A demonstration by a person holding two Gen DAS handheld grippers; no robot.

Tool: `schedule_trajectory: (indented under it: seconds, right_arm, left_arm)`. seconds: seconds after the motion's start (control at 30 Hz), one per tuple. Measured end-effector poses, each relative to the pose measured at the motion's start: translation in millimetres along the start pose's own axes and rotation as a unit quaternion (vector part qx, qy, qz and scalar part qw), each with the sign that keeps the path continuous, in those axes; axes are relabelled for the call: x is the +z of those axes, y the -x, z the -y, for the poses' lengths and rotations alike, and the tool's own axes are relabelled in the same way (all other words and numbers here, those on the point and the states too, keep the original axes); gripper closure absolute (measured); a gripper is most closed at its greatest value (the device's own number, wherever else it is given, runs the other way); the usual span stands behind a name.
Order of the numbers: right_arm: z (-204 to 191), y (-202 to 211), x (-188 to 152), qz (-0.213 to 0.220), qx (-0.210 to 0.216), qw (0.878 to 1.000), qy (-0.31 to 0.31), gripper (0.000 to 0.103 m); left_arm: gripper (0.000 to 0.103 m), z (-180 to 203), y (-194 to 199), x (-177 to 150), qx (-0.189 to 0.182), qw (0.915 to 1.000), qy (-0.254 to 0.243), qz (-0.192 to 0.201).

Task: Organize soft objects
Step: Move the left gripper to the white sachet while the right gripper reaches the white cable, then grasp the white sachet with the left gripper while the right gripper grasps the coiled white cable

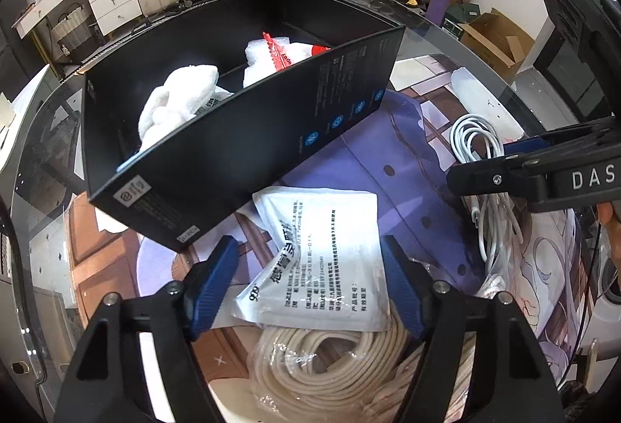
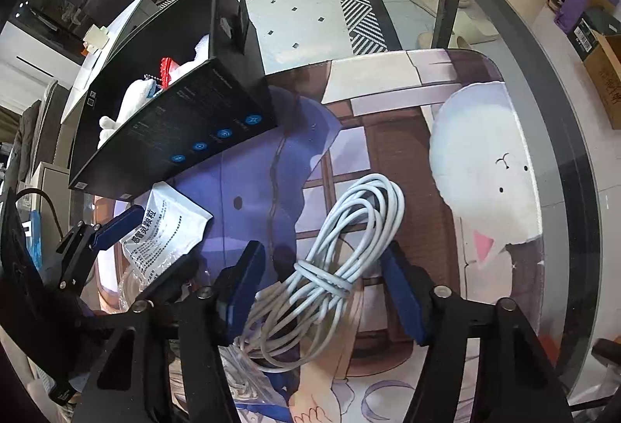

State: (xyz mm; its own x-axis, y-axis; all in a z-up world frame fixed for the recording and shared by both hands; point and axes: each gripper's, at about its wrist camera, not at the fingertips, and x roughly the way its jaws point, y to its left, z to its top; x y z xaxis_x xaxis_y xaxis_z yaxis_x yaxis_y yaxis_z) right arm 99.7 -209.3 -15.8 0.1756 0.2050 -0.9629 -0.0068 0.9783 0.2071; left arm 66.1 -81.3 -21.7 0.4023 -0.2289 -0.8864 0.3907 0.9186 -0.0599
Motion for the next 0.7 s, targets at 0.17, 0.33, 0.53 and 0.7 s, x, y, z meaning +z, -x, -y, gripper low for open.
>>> schedule_trajectory:
  seconds: [0.17, 0.33, 0.53, 0.7]
  right_arm:
    - [6, 1, -5, 0.005, 0.003, 1.000, 0.007, 0.064]
    - [10, 1, -8, 0.009, 0.005, 1.000, 0.024, 0.073]
    - [9, 5, -9, 0.013, 0.014, 0.999, 0.045, 0.073]
    - [2, 18, -7, 0.033, 0.035, 0.997, 0.058, 0.073]
  left_arm:
    - [0.045, -4, 3, -1, -0.005, 1.0000, 0.008, 0.000]
    - [0.053, -7, 5, -3, -0.010, 0.9998, 0.017, 0.000]
    - [0.060, -12, 10, -7, -0.011, 0.9996, 0.028, -0.002]
    - [0.065, -18, 12, -8, -0.006, 0.9993, 0.037, -0.002]
